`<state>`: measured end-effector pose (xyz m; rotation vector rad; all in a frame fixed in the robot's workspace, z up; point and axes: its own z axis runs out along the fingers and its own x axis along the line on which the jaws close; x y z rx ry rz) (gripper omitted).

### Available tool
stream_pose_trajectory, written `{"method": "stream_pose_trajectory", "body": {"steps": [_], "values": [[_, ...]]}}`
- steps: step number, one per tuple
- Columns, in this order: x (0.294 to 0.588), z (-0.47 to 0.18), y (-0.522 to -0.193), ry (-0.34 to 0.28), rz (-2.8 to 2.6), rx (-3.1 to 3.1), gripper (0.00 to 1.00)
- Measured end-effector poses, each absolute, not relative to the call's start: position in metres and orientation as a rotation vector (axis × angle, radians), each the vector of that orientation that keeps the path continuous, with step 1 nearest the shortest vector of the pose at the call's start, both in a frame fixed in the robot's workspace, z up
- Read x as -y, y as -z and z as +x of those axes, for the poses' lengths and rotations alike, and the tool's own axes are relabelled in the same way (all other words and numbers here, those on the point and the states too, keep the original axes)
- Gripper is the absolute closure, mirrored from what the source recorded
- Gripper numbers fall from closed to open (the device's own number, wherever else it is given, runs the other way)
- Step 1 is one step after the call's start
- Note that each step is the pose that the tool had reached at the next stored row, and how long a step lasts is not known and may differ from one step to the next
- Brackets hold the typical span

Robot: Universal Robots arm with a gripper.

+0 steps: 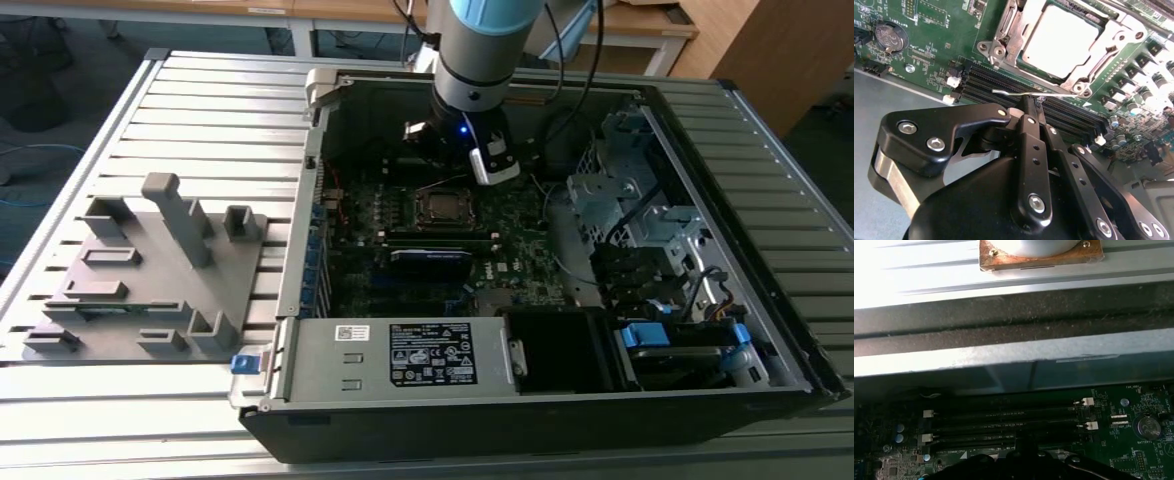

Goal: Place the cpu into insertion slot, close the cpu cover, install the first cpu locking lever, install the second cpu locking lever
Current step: 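Install the first cpu locking lever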

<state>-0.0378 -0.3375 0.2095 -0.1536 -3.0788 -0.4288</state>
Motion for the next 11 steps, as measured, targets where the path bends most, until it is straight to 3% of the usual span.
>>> {"method": "stream_pose_trajectory", "body": {"steps": [11], "values": [[0.336,-0.0378,-0.2049,0.423,-0.154,3.081,0.9]]}}
